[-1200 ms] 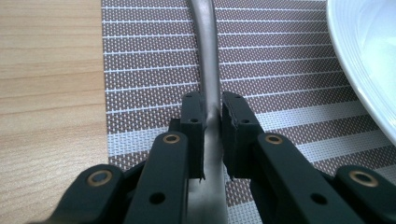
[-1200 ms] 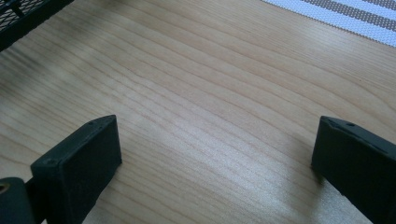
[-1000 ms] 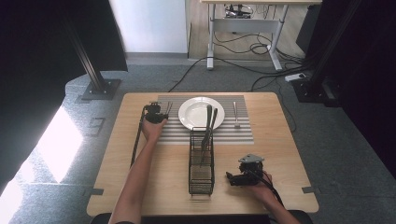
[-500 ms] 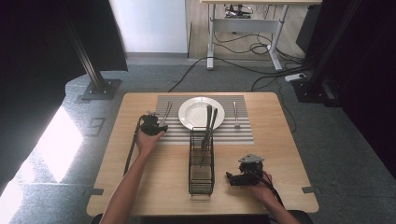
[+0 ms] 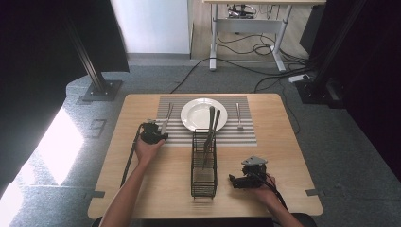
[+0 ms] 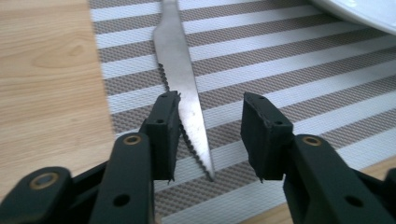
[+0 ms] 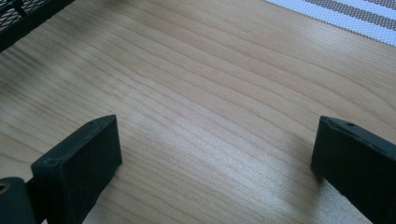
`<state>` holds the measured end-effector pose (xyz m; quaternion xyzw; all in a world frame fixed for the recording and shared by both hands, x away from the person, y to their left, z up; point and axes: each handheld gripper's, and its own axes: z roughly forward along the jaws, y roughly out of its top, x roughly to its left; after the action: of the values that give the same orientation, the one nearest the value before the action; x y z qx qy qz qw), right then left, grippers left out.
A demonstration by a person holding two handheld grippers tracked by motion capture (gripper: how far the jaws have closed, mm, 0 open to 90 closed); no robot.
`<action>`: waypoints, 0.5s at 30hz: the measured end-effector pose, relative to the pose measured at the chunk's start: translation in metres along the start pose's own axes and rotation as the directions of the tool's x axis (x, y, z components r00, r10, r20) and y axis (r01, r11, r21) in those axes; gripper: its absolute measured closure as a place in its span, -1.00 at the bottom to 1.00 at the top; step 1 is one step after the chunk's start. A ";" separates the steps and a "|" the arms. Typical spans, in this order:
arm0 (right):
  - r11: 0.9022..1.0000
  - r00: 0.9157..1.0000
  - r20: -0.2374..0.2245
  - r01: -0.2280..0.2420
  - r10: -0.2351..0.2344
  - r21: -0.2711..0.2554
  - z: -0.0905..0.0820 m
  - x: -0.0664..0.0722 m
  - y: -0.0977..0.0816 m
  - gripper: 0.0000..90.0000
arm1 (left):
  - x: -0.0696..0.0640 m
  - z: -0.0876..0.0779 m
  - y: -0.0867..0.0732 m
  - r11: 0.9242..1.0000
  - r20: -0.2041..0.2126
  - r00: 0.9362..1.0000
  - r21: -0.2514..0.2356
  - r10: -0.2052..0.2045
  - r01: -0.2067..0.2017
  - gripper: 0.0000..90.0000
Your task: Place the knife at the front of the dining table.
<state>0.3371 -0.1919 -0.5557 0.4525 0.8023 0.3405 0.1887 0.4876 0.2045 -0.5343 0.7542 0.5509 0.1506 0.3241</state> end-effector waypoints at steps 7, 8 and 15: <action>1.000 1.000 -0.001 0.000 0.000 0.000 0.000 0.000 0.000 -0.97 | -0.002 0.000 -0.001 1.000 0.002 1.000 -0.001 0.004 -0.004 0.31; 1.000 1.000 -0.001 -0.001 0.001 0.000 0.000 0.000 0.000 -0.97 | -0.002 0.000 -0.001 1.000 0.002 1.000 0.000 0.005 -0.005 0.31; 1.000 1.000 -0.002 -0.001 0.001 0.000 0.000 0.000 0.000 -0.97 | -0.004 -0.001 -0.003 1.000 0.014 1.000 -0.001 0.006 -0.006 0.29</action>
<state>0.3368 -0.1920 -0.5557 0.4523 0.8025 0.3409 0.1875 0.4835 0.2015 -0.5347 0.7566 0.5465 0.1466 0.3278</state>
